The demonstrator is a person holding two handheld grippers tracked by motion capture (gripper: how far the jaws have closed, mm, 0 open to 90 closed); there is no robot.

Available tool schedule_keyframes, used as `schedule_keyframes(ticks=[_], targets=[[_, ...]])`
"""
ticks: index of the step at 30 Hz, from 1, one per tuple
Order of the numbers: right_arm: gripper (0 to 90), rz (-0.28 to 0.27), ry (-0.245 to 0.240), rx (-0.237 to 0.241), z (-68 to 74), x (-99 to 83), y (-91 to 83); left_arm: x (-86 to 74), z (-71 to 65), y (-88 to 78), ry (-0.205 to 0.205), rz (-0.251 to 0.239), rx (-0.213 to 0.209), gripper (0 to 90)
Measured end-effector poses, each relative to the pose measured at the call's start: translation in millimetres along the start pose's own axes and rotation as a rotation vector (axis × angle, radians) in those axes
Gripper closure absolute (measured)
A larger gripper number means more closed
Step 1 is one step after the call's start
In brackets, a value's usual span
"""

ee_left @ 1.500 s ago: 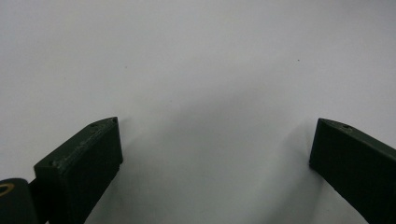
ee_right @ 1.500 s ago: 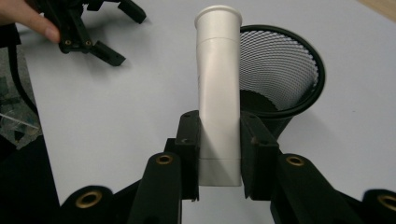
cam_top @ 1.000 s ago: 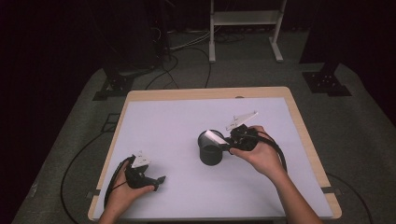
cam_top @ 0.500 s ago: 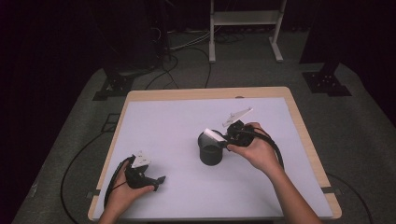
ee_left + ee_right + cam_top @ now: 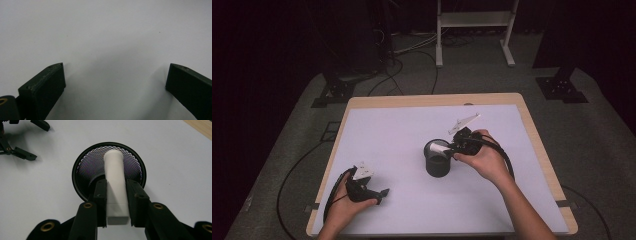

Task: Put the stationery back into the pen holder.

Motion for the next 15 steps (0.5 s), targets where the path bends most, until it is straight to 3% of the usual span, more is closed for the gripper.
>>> schedule_keyframes(ticks=[15], targets=[[70.4, 0.002, -0.007, 0.012, -0.8, 10.4, 10.5, 0.0, 0.2, 0.0, 0.002, 0.0, 0.0, 1.6]])
Point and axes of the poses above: each handheld gripper's, and its own axes: y roughly forward along the jaws, x roughly out of its top, z roughly to its left, the point moved 6 cm from there along y, roughly forward along the jaws, and after that the axes turned 9 degrees about -y, right-handed, at the moved point
